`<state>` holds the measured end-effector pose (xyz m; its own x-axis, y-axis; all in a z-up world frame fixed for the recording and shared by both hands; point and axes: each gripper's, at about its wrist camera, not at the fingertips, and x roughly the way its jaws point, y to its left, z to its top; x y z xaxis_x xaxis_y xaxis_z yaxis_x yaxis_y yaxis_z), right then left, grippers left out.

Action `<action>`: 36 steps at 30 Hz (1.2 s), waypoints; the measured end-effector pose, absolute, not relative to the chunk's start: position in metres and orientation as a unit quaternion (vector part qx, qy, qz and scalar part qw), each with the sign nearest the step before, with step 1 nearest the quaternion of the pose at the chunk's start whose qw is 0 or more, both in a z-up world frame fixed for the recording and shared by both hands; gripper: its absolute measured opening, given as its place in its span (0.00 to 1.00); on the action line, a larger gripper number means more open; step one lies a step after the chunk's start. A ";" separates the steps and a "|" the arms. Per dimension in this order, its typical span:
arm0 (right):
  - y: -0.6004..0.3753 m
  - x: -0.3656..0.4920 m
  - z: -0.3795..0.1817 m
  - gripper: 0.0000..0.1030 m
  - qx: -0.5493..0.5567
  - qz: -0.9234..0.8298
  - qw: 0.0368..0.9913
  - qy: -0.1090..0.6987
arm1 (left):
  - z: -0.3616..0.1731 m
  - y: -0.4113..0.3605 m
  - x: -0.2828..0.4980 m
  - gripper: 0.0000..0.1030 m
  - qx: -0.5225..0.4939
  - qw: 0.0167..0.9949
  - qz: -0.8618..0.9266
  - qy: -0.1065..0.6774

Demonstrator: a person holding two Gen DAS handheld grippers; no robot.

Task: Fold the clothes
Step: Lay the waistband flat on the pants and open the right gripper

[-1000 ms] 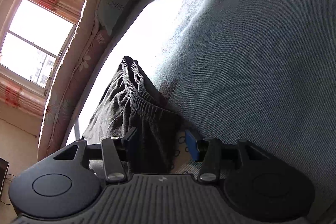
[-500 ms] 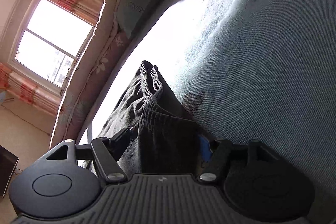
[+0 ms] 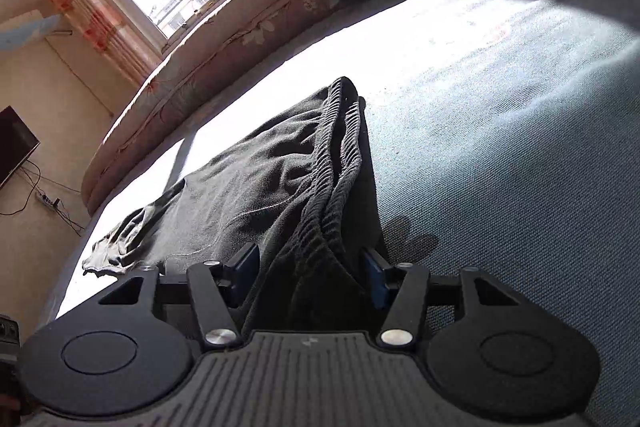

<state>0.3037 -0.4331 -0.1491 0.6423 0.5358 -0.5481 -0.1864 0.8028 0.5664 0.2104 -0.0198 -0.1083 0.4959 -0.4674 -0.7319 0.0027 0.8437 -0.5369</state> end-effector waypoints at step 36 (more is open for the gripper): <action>-0.384 0.411 -0.122 0.31 0.057 0.128 0.894 0.425 | -0.098 -0.030 0.209 0.58 -0.184 0.838 -0.141 0.494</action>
<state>0.4108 -0.3841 -0.1224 0.6064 0.2768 -0.7455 -0.1801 0.9609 0.2103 0.2092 -0.0301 -0.0981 0.4719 -0.4175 -0.7765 0.0543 0.8929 -0.4470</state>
